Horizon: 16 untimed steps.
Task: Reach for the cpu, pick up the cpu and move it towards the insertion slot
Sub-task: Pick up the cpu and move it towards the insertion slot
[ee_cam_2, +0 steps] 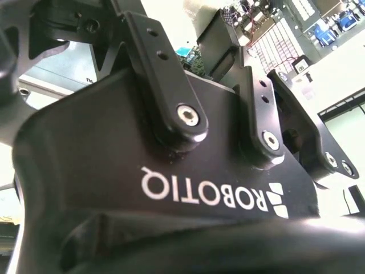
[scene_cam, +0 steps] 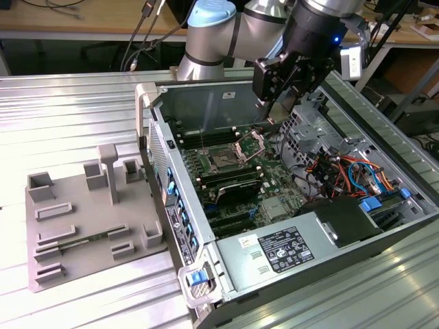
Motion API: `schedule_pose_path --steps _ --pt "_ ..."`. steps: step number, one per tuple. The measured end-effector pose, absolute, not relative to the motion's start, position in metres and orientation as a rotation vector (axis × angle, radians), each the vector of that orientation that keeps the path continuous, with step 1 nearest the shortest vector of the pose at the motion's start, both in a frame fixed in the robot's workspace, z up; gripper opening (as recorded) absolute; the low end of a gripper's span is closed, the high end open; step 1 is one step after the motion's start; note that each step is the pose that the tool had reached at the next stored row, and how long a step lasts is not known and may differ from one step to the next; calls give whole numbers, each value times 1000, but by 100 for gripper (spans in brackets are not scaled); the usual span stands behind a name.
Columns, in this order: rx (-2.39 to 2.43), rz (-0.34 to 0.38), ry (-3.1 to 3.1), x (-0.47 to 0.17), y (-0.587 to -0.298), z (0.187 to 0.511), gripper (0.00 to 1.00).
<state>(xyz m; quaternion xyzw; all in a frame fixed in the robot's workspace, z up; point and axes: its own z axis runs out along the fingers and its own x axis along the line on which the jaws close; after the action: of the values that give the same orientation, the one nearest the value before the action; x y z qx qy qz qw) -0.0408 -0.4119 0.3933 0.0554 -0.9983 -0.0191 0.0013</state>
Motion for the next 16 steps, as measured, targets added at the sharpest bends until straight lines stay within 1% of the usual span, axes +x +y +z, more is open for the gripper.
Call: schedule_pose_path --steps 16 --pt "174 -60 -3134 -36 -412 390 55"
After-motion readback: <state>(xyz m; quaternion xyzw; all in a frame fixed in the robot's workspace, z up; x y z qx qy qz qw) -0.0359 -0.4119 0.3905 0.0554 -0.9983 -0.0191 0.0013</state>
